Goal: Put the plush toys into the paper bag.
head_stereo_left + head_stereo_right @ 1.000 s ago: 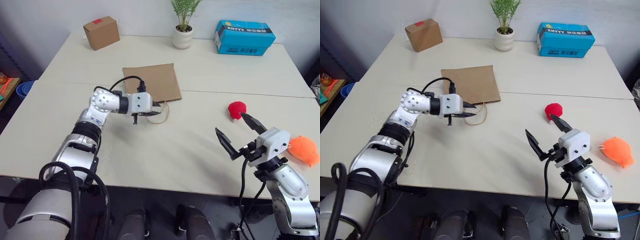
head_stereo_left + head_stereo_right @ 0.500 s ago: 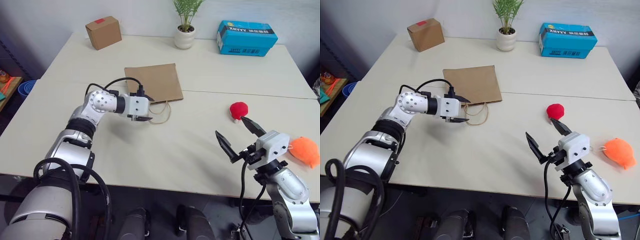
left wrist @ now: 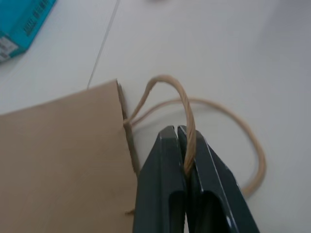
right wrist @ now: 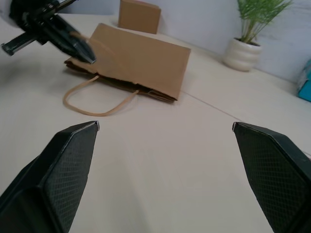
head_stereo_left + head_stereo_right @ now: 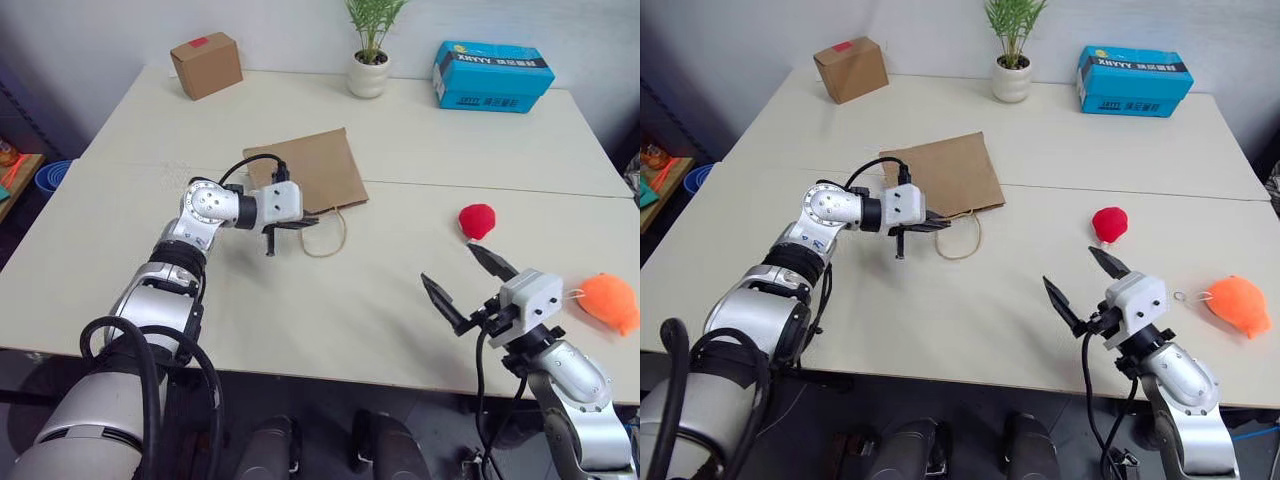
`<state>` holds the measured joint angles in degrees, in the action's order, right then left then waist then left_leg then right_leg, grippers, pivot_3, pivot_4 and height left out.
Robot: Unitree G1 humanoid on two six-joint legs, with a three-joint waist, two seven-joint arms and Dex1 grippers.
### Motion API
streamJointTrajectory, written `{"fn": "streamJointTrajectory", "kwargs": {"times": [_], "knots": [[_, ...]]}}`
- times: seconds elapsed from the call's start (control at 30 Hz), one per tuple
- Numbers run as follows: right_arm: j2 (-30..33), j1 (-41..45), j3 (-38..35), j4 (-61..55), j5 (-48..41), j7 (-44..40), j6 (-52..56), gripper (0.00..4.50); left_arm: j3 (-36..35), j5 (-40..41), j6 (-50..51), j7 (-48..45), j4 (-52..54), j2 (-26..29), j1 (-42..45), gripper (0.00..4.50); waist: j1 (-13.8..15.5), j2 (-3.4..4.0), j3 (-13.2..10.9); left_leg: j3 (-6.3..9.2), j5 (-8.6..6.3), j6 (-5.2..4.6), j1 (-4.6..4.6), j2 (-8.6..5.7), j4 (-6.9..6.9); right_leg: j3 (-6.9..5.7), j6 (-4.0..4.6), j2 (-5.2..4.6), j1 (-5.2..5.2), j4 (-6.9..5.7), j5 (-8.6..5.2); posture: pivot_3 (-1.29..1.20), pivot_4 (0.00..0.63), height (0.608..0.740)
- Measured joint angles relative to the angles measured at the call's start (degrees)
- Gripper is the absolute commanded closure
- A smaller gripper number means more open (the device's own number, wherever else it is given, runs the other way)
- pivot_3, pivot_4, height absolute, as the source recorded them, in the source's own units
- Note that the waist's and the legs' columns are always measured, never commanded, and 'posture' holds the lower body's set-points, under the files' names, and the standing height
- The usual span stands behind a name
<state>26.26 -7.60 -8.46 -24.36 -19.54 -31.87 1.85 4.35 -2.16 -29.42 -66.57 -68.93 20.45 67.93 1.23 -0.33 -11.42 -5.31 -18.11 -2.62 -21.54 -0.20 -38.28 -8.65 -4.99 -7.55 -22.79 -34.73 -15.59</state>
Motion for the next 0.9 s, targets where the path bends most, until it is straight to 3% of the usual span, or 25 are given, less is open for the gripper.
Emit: {"fn": "streamJointTrajectory", "kwargs": {"times": [0.1,0.17,0.47,0.7,0.9], "knots": [[0.0,3.7,3.2,0.0,-0.3,-0.6,4.1,0.59,-4.8,9.5,11.0,-8.3,8.1,-1.9,-0.1,4.5,-0.1,-0.01,0.0,0.02,0.0,0.0,-0.02,0.0,-0.1,0.01,0.0,0.0,0.0,-0.04,0.0,0.0,0.15,0.74],[0.0,6.5,5.4,0.0,-0.8,-0.8,6.7,1.27,-6.1,13.3,17.4,-9.9,14.7,-2.2,-0.5,4.5,-0.4,0.0,0.0,0.03,0.0,0.0,-0.01,0.01,-0.11,0.04,0.0,0.0,0.0,-0.08,0.0,0.0,0.15,0.74],[-4.3,21.9,15.1,7.5,6.2,2.9,14.1,4.46,-6.1,21.5,41.3,-3.3,48.5,-1.7,-17.2,4.5,-1.4,0.0,0.0,0.03,0.04,0.09,0.05,0.02,-0.17,0.68,0.01,0.04,0.01,-0.19,0.0,0.0,0.15,0.74],[-9.4,31.7,19.7,22.2,12.8,4.5,12.8,4.46,-6.4,28.0,53.2,3.5,62.4,-1.9,-21.9,4.5,-1.3,-0.01,0.0,0.04,0.03,0.08,0.02,-0.02,-0.29,0.83,-0.03,0.03,0.01,-0.22,0.02,0.0,0.15,0.74],[-13.8,38.1,21.3,32.9,16.4,5.1,10.5,4.46,-7.4,32.0,57.8,8.1,65.5,-2.5,-22.4,4.5,-1.6,0.0,0.0,0.04,0.03,0.13,0.03,0.03,-0.26,0.84,-0.03,0.07,0.0,-0.22,0.02,0.0,0.15,0.74]]}}
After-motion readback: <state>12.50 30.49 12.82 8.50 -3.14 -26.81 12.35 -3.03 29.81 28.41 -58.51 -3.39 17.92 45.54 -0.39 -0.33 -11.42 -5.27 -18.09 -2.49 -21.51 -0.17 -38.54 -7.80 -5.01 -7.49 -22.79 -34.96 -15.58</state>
